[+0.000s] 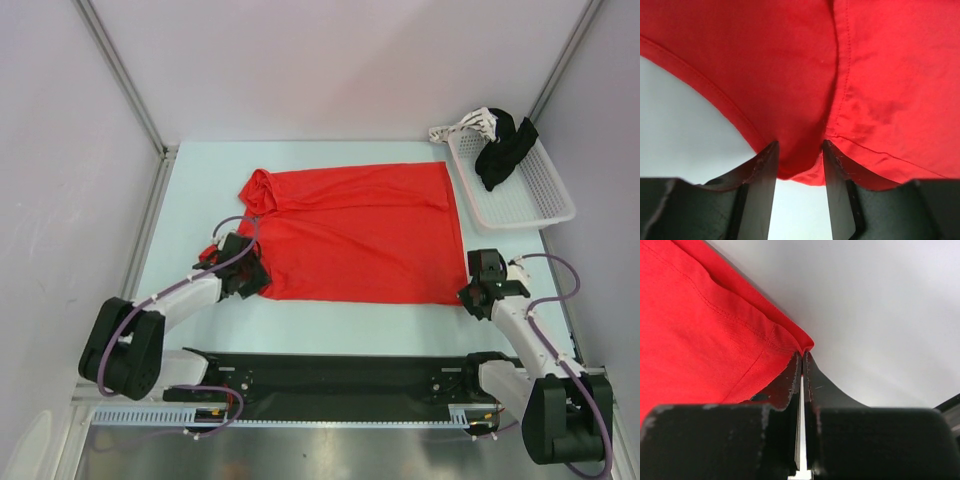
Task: Fold and stack the tank tops
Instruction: Fold the tank top
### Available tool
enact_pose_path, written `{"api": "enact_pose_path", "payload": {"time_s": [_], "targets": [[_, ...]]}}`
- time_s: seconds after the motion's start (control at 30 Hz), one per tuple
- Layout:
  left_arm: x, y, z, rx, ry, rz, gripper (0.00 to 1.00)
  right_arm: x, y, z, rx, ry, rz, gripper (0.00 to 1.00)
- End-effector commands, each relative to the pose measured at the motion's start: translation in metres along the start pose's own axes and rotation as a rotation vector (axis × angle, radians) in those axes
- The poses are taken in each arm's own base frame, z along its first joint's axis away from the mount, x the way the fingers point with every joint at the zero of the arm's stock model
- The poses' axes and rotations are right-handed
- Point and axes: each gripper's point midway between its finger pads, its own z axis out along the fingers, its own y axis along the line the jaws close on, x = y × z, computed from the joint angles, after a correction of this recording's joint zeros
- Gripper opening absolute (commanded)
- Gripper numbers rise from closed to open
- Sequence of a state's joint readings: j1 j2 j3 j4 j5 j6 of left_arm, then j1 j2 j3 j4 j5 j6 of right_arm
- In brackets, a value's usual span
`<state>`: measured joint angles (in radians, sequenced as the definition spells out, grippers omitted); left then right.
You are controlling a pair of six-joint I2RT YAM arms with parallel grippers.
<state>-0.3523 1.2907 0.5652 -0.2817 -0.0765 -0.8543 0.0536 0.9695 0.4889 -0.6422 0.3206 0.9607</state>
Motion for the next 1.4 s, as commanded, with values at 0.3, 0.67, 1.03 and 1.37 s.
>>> {"api": "enact_pose_path", "payload": {"time_s": [0.3, 0.67, 1.03, 1.37], "targets": [[0.0, -0.037, 0.007, 0.056, -0.015, 0.092, 0.43, 0.001, -0.013, 0.006, 0.056, -0.006, -0.029, 0.0], [-0.005, -0.038, 0.012, 0.018, -0.02, 0.137, 0.0, -0.004, -0.012, 0.002, 0.038, -0.035, -0.012, 0.0], [0.016, -0.027, -0.014, 0.132, -0.023, 0.136, 0.0, -0.014, -0.002, -0.004, 0.005, -0.059, -0.017, 0.32], [0.02, -0.025, -0.017, 0.151, -0.025, 0.149, 0.0, -0.031, 0.032, -0.007, -0.115, -0.084, -0.228, 0.32]]}}
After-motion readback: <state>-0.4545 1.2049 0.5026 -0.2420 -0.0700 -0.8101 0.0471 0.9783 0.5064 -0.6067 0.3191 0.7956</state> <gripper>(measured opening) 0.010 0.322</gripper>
